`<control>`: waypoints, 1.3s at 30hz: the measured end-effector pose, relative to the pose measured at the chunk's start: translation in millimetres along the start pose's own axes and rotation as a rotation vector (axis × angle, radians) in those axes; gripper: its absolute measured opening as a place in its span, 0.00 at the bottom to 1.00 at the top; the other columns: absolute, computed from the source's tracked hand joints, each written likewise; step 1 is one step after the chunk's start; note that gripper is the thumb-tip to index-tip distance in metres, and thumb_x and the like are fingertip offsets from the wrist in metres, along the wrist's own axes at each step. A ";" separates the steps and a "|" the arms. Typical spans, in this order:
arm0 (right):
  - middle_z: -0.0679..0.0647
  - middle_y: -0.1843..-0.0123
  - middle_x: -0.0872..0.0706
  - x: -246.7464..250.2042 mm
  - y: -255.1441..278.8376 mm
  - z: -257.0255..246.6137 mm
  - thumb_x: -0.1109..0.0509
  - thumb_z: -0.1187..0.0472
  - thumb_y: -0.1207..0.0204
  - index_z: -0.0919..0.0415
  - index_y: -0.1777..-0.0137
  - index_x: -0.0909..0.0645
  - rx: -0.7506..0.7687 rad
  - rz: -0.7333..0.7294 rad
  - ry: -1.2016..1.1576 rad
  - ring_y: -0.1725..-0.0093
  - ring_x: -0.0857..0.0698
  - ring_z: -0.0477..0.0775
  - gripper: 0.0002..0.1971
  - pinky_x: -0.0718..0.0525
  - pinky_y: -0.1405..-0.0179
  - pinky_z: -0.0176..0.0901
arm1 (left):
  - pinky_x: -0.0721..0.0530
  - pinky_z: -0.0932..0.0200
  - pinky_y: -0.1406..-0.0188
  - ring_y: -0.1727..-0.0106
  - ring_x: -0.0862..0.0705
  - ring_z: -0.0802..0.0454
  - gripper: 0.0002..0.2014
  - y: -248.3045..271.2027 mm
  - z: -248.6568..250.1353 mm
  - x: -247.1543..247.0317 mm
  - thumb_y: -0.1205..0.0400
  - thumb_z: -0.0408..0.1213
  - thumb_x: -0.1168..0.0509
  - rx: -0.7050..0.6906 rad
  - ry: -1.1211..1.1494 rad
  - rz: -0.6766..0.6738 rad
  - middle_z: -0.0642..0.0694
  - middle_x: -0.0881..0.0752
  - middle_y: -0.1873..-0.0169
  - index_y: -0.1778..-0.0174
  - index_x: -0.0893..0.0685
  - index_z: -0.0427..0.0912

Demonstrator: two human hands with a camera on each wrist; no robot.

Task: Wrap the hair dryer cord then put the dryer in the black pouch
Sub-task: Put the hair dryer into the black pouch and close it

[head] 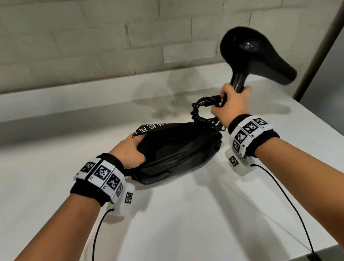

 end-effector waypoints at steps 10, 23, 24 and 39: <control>0.63 0.36 0.39 -44.3 30.9 -11.7 0.29 0.75 0.37 0.60 0.56 0.28 0.274 -0.221 0.128 0.54 0.24 0.60 0.15 0.23 0.37 0.41 | 0.21 0.55 0.38 0.34 0.23 0.44 0.38 -3.0 18.7 -0.9 0.27 0.25 0.40 0.031 0.083 -0.135 0.45 0.29 0.29 0.21 0.39 0.53; 0.64 0.24 0.43 -28.8 58.9 0.3 0.33 0.70 0.31 0.54 0.33 0.31 0.485 -0.533 0.594 0.32 0.31 0.67 0.26 0.21 0.43 0.49 | 0.27 0.74 0.87 0.85 0.22 0.59 0.20 -7.8 16.7 19.7 0.45 0.27 0.48 0.083 0.864 -0.070 0.44 0.23 0.72 0.60 0.21 0.42; 0.64 0.25 0.43 -28.0 58.1 2.1 0.34 0.70 0.30 0.54 0.32 0.32 0.487 -0.536 0.593 0.32 0.32 0.68 0.26 0.21 0.41 0.50 | 0.27 0.74 0.87 0.86 0.22 0.59 0.21 -9.3 15.1 22.6 0.47 0.27 0.49 0.072 0.874 -0.047 0.44 0.22 0.73 0.60 0.21 0.40; 0.67 0.24 0.43 -25.6 66.5 -7.1 0.35 0.65 0.26 0.47 0.33 0.30 0.731 -0.654 1.043 0.35 0.32 0.72 0.23 0.24 0.68 0.48 | 0.18 0.63 0.49 0.53 0.15 0.53 0.29 -3.0 19.1 25.1 0.44 0.43 0.20 -0.120 0.610 0.013 0.53 0.14 0.58 0.47 0.18 0.47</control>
Point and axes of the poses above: each hand's wrist, its own y-axis away from the middle knuckle, its own x-axis out of the back of the hand, z = x × y, the point moved 1 cm from there along -y, towards the middle knuckle
